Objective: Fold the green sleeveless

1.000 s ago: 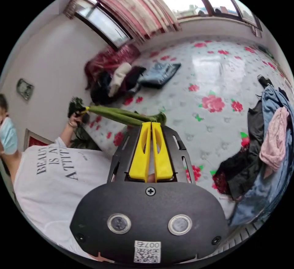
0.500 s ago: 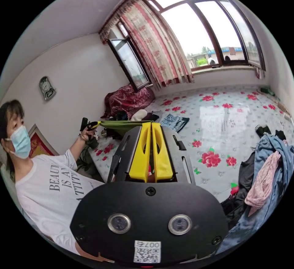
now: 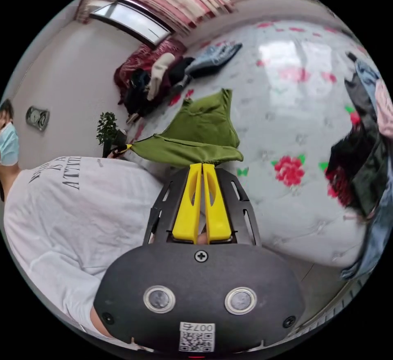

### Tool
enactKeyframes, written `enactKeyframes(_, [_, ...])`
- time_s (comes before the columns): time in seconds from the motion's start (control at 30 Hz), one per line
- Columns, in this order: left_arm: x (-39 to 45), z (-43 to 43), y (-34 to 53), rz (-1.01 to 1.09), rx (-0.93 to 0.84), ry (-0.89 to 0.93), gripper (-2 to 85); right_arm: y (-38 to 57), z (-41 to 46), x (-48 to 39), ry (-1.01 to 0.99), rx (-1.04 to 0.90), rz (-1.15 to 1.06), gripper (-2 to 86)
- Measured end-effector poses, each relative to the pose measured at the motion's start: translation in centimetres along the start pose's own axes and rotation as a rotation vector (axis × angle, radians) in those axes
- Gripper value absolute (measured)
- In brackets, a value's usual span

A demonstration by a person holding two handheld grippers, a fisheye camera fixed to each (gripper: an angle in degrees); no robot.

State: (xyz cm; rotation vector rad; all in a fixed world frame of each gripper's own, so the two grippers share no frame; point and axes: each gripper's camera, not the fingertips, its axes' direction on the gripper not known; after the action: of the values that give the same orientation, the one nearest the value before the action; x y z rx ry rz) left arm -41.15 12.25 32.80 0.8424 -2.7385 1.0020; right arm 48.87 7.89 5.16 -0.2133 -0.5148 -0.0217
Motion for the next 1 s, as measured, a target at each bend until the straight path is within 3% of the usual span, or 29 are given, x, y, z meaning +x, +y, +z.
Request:
enactKeyframes(0.13, [-1.9, -0.3, 2.6, -0.063, -0.014, 0.053, -1.0, 1.1, 1.5, 1.4, -0.047, -0.037, 0.055, -0.2])
enactKeyframes(0.5, [0.3, -3.3, -0.4, 0.142, 0.024, 0.126, -1.0, -2.1, -1.6, 0.1, -0.107, 0.029, -0.025, -0.2])
enactKeyframes(0.57, [-1.4, -3.8, -3.1, 0.018, 0.024, 0.161, -1.0, -3.6, -1.6, 1.1, -0.153, -0.022, 0.045, -0.2])
enactKeyframes(0.7, [2.3, -7.1, -9.4, 0.133, 0.205, 0.258, -1.0, -9.3, -7.8, -3.3, -0.191, 0.283, -0.168, -0.3])
enactKeyframes(0.8, [4.8, -8.7, -14.5, 0.203, 0.191, 0.203, -1.0, -14.6, -7.7, -5.0, -0.065, 0.121, -0.193, -0.2])
enactKeyframes(1.0, [9.1, -8.8, -24.6, 0.251, 0.151, 0.134, -1.0, -24.8, -10.6, -8.6, 0.060, 0.179, -0.277, -0.2])
